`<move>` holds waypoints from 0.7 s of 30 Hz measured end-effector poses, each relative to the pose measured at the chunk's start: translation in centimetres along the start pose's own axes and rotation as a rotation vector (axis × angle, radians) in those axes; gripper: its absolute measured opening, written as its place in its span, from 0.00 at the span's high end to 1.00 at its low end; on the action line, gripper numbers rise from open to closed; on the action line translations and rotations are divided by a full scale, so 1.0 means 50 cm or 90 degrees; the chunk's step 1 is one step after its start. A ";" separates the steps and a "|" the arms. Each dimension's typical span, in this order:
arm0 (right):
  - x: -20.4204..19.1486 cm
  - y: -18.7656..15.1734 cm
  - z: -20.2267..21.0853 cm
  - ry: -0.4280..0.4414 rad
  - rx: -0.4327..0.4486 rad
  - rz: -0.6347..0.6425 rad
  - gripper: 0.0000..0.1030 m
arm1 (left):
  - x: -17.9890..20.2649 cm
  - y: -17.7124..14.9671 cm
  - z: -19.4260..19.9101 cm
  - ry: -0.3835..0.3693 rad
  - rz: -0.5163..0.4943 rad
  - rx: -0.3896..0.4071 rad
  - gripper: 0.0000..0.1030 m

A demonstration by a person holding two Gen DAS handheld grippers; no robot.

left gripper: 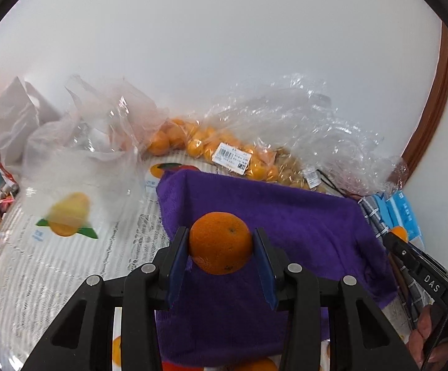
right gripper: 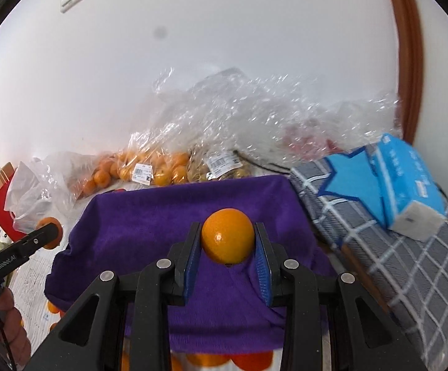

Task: Organize fruits
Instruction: 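Carry both held oranges over the purple towel tray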

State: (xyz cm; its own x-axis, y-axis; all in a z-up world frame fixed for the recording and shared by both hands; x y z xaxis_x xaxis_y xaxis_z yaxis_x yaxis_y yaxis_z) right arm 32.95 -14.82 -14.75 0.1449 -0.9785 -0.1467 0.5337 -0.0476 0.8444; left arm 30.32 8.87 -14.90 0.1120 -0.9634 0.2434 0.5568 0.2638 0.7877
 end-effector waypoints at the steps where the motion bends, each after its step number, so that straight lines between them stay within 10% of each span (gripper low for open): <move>1: -0.002 -0.005 -0.007 -0.002 -0.005 0.002 0.68 | 0.000 -0.004 -0.009 0.001 -0.006 -0.006 0.62; 21: 0.015 -0.079 -0.086 -0.007 -0.114 -0.006 0.68 | 0.013 -0.059 -0.066 -0.006 -0.057 -0.101 0.62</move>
State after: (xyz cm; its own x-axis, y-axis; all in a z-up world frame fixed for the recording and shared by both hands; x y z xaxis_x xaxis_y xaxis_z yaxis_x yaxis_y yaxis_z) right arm 34.50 -14.48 -20.42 0.1310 -0.9804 -0.1475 0.6746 -0.0209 0.7379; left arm 31.47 7.30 -18.96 0.0486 -0.9819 0.1831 0.6872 0.1659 0.7073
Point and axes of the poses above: each gripper's, at about its wrist camera, not at the fingertips, and z roughly against the way its jaws point, x to its right, y to its top, the point moved 6 cm from there along -z, roughly the way its jaws point, and after that the axes turned 5 degrees about x, right-handed, at the moved point
